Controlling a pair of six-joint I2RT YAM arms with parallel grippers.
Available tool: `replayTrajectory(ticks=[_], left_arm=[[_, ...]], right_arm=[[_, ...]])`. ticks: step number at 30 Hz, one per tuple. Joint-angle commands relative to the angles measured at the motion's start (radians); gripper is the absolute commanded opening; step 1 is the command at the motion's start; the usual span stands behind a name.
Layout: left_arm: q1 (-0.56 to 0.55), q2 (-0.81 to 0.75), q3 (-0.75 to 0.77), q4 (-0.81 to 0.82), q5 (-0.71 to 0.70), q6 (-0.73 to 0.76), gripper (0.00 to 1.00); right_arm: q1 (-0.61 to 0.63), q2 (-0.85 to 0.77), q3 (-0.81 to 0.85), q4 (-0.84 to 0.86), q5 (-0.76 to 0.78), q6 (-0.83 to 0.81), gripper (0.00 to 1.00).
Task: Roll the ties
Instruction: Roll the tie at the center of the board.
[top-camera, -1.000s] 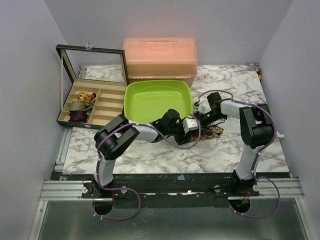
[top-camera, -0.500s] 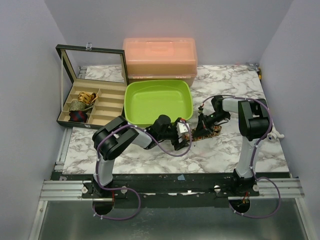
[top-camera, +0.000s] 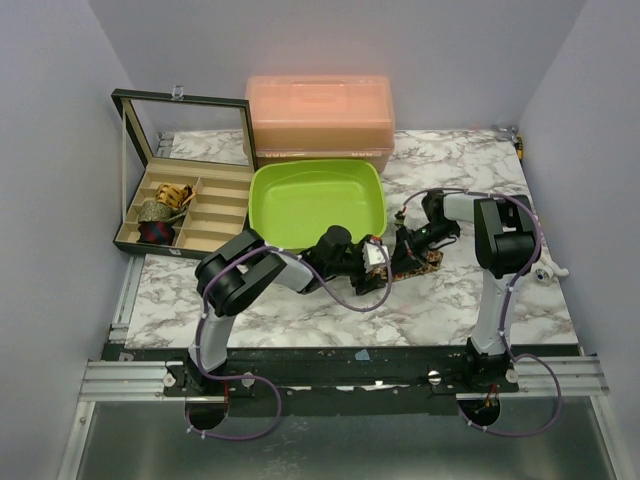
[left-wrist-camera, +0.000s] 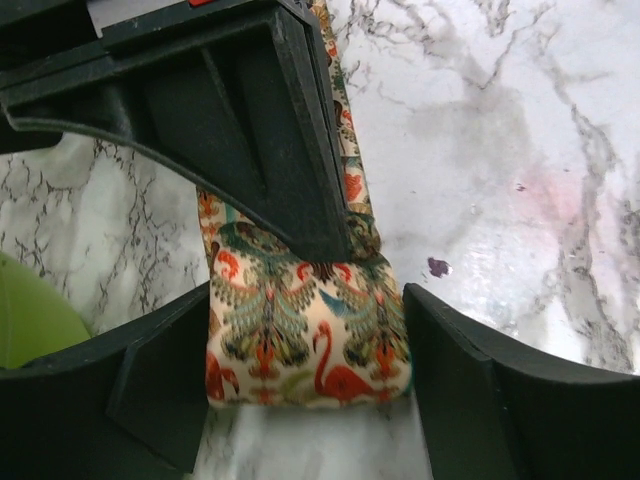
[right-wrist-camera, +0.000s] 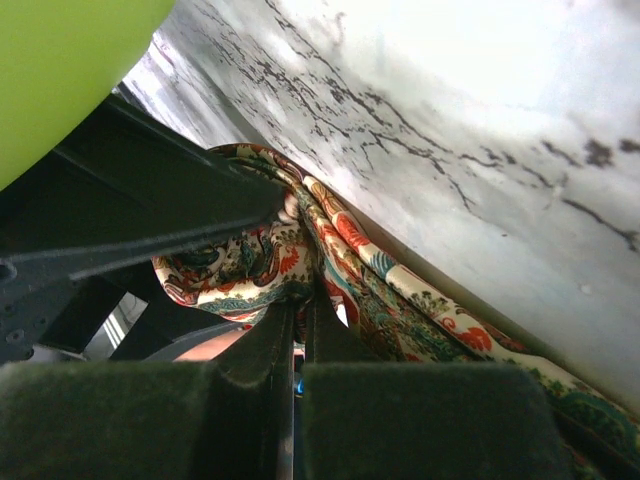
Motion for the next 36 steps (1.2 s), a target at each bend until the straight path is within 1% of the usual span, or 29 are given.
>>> replayTrajectory(ticks=[1, 2, 4, 5, 6, 8, 10, 11, 13, 15, 19, 24, 30, 33, 36], left_arm=[[0.004, 0.027, 0.065, -0.186, -0.011, 0.043, 0.46], [0.004, 0.022, 0.056, -0.205, -0.005, 0.042, 0.4], [0.004, 0.005, 0.024, -0.227, 0.008, 0.033, 0.31], [0.003, -0.006, 0.011, -0.246, 0.015, 0.018, 0.29], [0.005, -0.015, 0.002, -0.266, 0.026, -0.003, 0.26], [0.007, -0.038, -0.016, -0.312, 0.063, -0.029, 0.22], [0.007, -0.055, -0.028, -0.356, 0.09, -0.062, 0.21], [0.007, -0.061, -0.03, -0.375, 0.097, -0.071, 0.2], [0.006, -0.068, -0.034, -0.399, 0.099, -0.095, 0.21], [0.006, -0.069, -0.029, -0.419, 0.089, -0.113, 0.21], [0.006, -0.067, -0.018, -0.453, 0.092, -0.152, 0.21], [0.007, -0.051, 0.002, -0.486, 0.081, -0.17, 0.22], [0.005, -0.03, 0.024, -0.513, 0.079, -0.158, 0.23], [0.005, -0.024, 0.028, -0.515, 0.074, -0.152, 0.24], [0.005, -0.024, 0.03, -0.516, 0.068, -0.15, 0.24]], right_arm=[[0.01, 0.06, -0.05, 0.075, 0.208, -0.033, 0.0], [0.01, 0.042, -0.058, 0.076, 0.187, -0.039, 0.01], [0.01, -0.021, -0.09, 0.1, 0.132, -0.036, 0.02], [0.01, -0.068, -0.111, 0.117, 0.095, -0.027, 0.08], [0.01, -0.112, -0.134, 0.138, 0.069, -0.01, 0.18], [0.009, -0.213, -0.172, 0.184, 0.036, 0.035, 0.32], [0.009, -0.318, -0.205, 0.235, 0.033, 0.091, 0.5], [0.008, -0.353, -0.225, 0.261, 0.031, 0.117, 0.57], [0.009, -0.41, -0.264, 0.338, 0.02, 0.179, 0.65], [0.009, -0.439, -0.301, 0.432, 0.013, 0.252, 0.71], [0.013, -0.438, -0.363, 0.556, 0.007, 0.337, 0.7], [0.028, -0.417, -0.424, 0.663, -0.002, 0.38, 0.67], [0.056, -0.432, -0.492, 0.829, -0.016, 0.503, 0.59], [0.082, -0.434, -0.51, 0.853, -0.012, 0.522, 0.53], [0.09, -0.422, -0.515, 0.807, 0.004, 0.478, 0.45]])
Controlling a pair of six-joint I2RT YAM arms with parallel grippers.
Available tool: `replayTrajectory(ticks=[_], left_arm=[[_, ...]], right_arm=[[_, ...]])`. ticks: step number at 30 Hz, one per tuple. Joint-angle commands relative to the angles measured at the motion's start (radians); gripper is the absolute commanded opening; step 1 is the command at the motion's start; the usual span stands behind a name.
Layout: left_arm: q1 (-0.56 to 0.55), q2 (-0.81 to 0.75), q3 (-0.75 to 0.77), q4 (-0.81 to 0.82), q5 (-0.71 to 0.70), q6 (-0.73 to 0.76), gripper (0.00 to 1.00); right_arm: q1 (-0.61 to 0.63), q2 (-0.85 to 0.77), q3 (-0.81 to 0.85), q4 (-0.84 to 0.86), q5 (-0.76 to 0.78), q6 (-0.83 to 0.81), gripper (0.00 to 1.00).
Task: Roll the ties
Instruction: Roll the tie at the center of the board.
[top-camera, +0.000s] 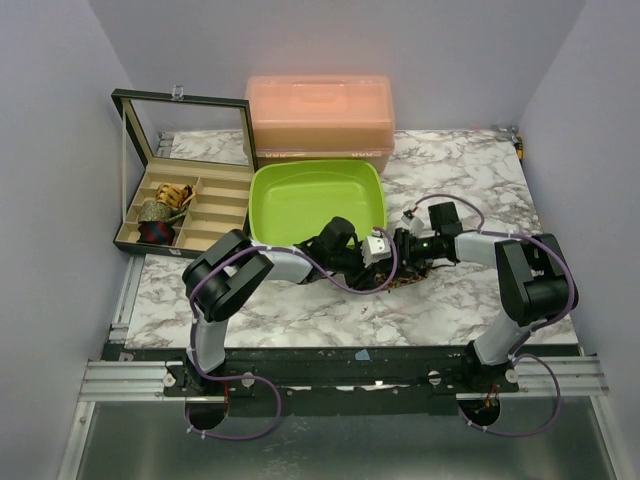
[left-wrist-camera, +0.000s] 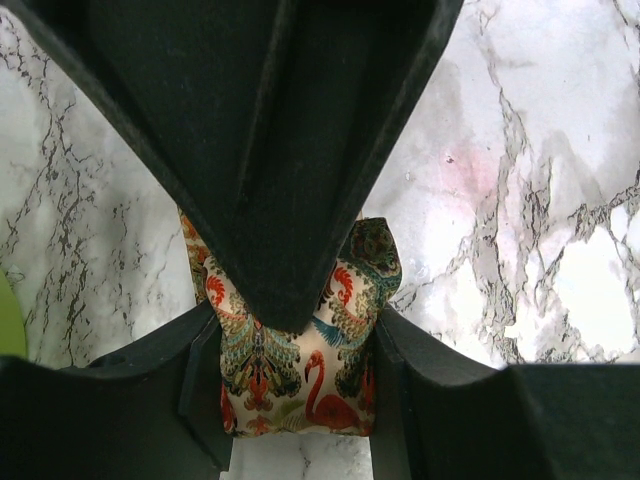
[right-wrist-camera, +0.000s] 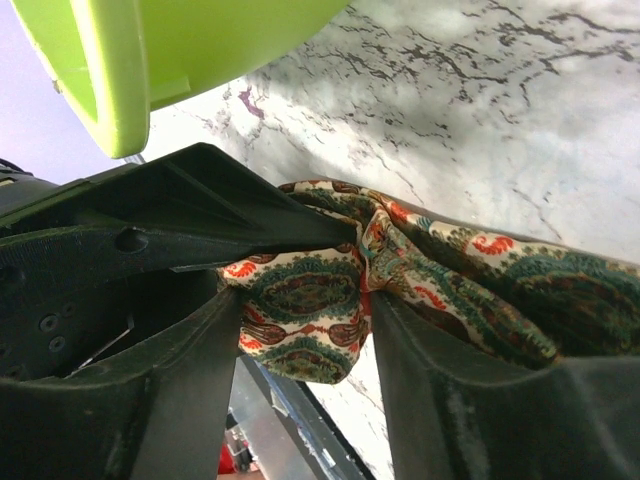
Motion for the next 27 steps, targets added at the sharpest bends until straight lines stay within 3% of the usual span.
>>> replayTrajectory(ticks=[1, 3, 4, 5, 7, 10, 16, 27], left_arm=[[-0.003, 0.06, -0.022, -0.169, -0.007, -0.017, 0.24], [-0.003, 0.058, -0.025, -0.161, -0.01, -0.017, 0.3], [-0.002, 0.055, -0.028, -0.155, -0.013, -0.017, 0.38], [-0.002, 0.049, -0.033, -0.143, -0.014, -0.017, 0.45], [0.007, 0.028, -0.056, -0.088, -0.017, -0.02, 0.62], [0.029, -0.006, -0.095, 0.013, -0.008, -0.027, 0.74], [0.045, -0.064, -0.186, 0.26, 0.024, 0.001, 0.84], [0.025, 0.032, -0.161, 0.405, -0.018, -0.07, 0.8]], right_arm=[[0.027, 0.016, -0.01, -0.017, 0.023, -0.03, 0.37], [0.025, 0.044, 0.009, -0.076, 0.072, -0.082, 0.14], [0.024, 0.059, 0.021, -0.1, 0.094, -0.095, 0.05], [0.024, 0.074, 0.03, -0.118, 0.109, -0.107, 0.01], [0.019, 0.106, 0.051, -0.15, 0.133, -0.12, 0.0], [0.003, 0.156, 0.068, -0.178, 0.143, -0.142, 0.0], [-0.034, 0.207, 0.072, -0.228, 0.14, -0.203, 0.0], [-0.048, 0.247, 0.046, -0.159, 0.138, -0.199, 0.0]])
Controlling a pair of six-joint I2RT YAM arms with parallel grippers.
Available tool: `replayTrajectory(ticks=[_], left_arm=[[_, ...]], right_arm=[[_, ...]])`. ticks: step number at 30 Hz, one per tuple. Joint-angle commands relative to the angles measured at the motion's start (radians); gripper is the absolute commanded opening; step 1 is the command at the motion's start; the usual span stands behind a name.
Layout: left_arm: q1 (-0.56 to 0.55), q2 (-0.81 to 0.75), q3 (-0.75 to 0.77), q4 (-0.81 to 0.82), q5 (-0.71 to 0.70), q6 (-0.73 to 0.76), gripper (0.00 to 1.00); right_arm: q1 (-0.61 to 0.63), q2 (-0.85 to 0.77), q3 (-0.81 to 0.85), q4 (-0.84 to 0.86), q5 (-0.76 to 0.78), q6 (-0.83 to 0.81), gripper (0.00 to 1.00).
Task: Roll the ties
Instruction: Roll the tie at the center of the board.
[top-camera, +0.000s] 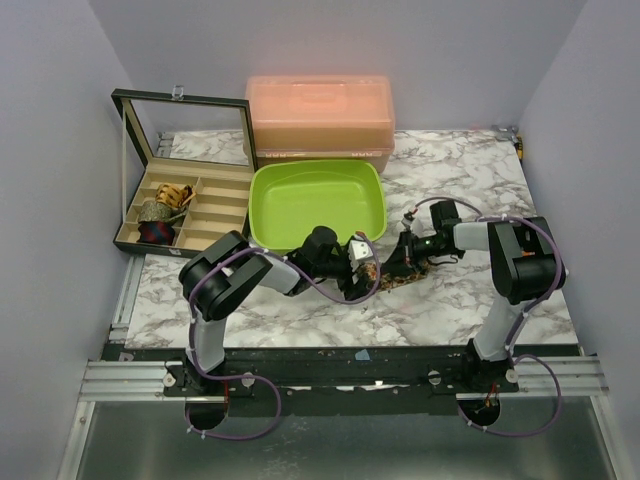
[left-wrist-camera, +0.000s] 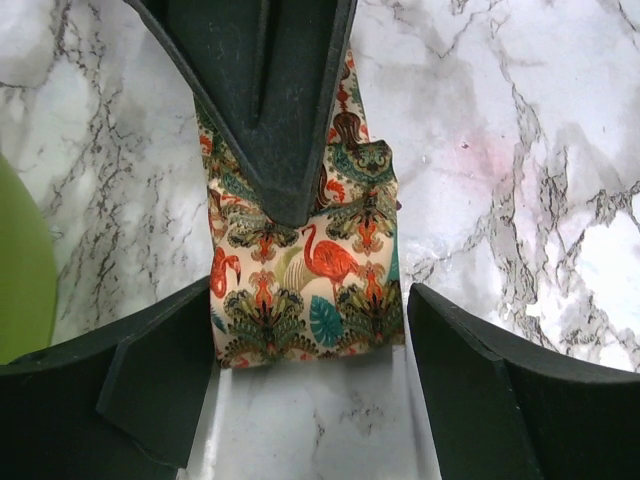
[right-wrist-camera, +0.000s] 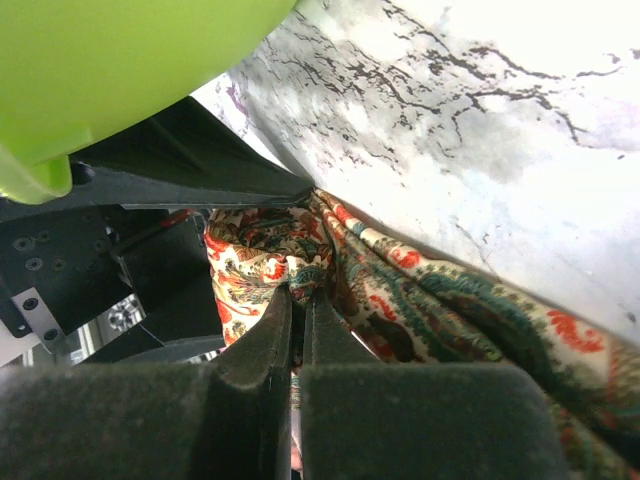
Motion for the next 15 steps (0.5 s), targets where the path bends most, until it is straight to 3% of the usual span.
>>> replayTrajectory(ticks=[1, 6, 9, 12, 15], left_arm=[[-0.019, 0.067, 0.033, 0.08, -0.03, -0.045, 0.79], [-0.034, 0.117, 0.082, 0.05, -0.065, -0.068, 0.65], [-0.035, 0.113, 0.1, -0.048, -0.084, -0.049, 0.41], [-0.037, 0.078, 0.063, -0.126, -0.104, 0.02, 0.28], [-0.04, 0.056, 0.043, -0.224, -0.137, 0.081, 0.27]], right_arm=[[0.008, 0.1, -0.053, -0.012, 0.206, -0.083, 0.0], [0.008, 0.11, -0.036, 0.01, 0.187, -0.055, 0.01], [0.008, 0.088, -0.027, -0.002, 0.157, -0.055, 0.03], [0.006, 0.027, 0.012, -0.098, 0.165, -0.103, 0.17], [-0.001, -0.038, 0.064, -0.189, 0.15, -0.141, 0.39]])
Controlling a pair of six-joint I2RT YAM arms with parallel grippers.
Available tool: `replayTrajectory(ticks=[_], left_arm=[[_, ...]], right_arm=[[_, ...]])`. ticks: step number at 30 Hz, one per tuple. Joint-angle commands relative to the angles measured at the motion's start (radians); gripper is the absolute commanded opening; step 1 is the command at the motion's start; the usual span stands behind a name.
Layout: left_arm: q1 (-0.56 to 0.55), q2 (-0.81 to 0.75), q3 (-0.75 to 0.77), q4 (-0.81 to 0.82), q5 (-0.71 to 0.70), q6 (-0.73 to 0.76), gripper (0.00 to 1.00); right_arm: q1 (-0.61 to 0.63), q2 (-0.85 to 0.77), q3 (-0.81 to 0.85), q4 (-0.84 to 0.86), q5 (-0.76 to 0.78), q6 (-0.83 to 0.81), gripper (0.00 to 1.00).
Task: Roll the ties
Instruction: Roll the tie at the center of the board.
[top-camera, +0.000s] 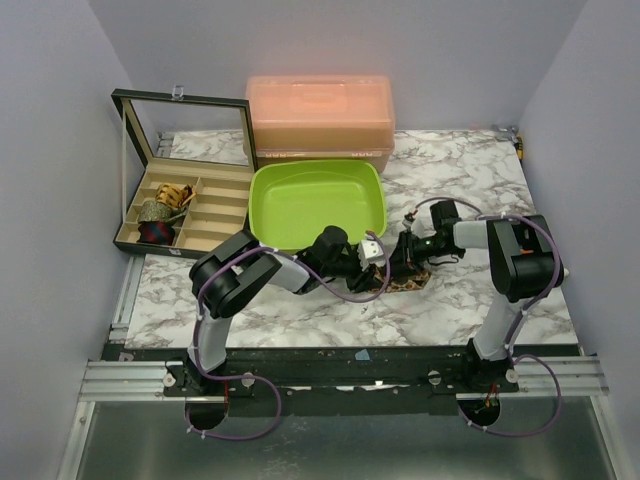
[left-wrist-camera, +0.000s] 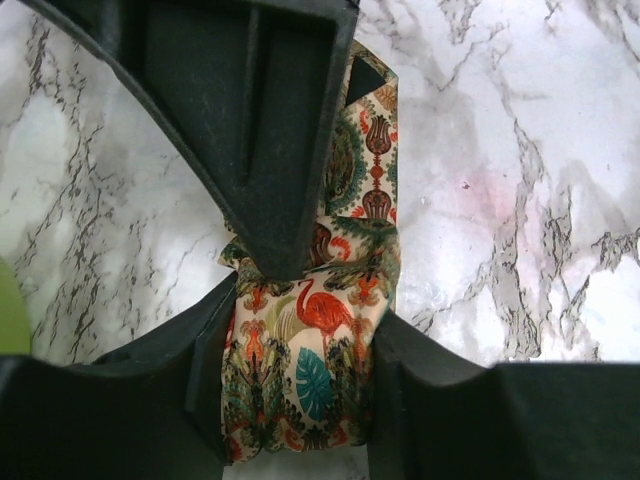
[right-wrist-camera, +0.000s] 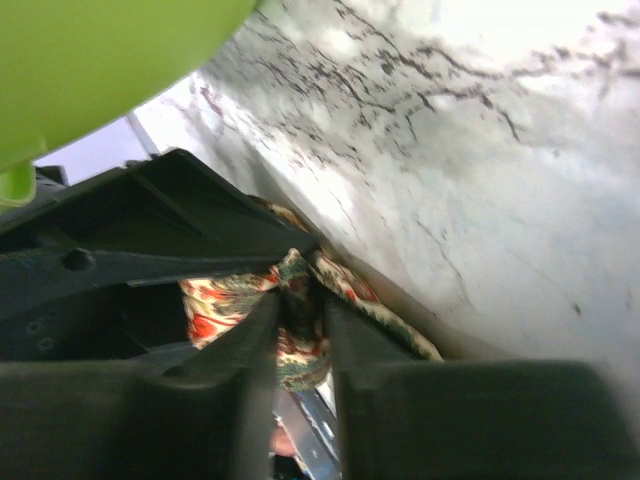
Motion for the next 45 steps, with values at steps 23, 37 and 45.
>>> replayTrajectory(ticks=[23, 37, 45], left_arm=[[-0.075, 0.001, 0.017, -0.342, -0.17, 0.251, 0.39], [0.015, -0.072, -0.071, 0.021, 0.076, 0.192, 0.79], [-0.003, -0.021, -0.015, 0.037, 0.066, 0.262, 0.79]], right_arm=[[0.015, -0.018, -0.013, -0.153, 0.148, -0.05, 0.03], [-0.049, 0.13, 0.049, -0.274, 0.26, -0.102, 0.0], [-0.041, 0.177, 0.132, -0.383, 0.279, -0.189, 0.01]])
